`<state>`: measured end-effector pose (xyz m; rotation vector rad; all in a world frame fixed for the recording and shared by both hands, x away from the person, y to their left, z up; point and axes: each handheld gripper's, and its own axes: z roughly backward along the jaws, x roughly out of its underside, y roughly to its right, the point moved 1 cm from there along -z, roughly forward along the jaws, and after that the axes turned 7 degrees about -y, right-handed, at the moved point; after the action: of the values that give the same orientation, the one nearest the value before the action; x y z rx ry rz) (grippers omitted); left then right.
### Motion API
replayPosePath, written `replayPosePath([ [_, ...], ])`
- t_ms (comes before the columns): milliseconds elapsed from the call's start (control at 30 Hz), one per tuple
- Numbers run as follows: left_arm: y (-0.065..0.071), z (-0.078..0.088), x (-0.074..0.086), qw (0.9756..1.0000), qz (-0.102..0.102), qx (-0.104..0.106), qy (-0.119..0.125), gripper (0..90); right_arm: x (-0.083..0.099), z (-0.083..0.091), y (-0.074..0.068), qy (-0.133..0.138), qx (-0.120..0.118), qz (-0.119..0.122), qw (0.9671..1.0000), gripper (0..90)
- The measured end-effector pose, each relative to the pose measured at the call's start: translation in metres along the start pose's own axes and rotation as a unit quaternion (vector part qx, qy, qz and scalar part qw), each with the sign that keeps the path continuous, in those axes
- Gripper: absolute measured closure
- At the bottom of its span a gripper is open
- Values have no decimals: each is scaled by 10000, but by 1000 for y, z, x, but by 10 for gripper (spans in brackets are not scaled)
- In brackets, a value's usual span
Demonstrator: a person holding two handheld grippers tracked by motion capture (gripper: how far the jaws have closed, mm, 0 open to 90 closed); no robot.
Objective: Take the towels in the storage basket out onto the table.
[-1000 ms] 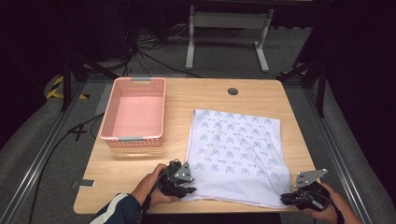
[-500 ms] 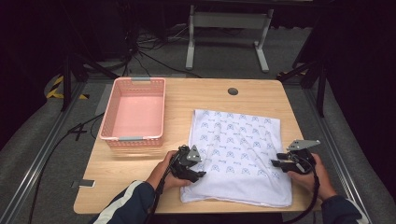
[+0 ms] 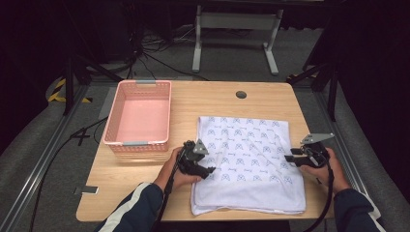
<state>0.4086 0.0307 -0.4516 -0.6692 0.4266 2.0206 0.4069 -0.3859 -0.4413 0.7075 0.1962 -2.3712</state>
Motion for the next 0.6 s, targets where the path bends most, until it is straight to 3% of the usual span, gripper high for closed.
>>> replayPosePath([
  [100,-24,-7,-15,9983,432,-318,216,283,-17,1,16,280,146,-180,9993,552],
  [200,-44,-16,-24,9954,687,-651,129,277,-35,-3,29,439,350,-357,9978,547],
  [300,-63,-25,-30,9907,995,-926,82,282,-51,-11,39,448,557,-512,9961,546],
  [400,-78,-30,-34,9844,1389,-1081,75,296,-60,-18,44,403,762,-604,9944,540],
  [433,-78,-30,-34,9844,1389,-1081,75,298,-63,-21,47,366,833,-623,9939,539],
  [467,-83,-31,-37,9811,1502,-1220,86,298,-63,-21,47,366,833,-623,9939,539],
  [533,-88,-32,-41,9784,1638,-1252,142,317,-67,-25,53,362,915,-801,9919,550],
  [600,-93,-35,-45,9730,1819,-1420,71,316,-70,-26,56,412,932,-877,9909,555],
])
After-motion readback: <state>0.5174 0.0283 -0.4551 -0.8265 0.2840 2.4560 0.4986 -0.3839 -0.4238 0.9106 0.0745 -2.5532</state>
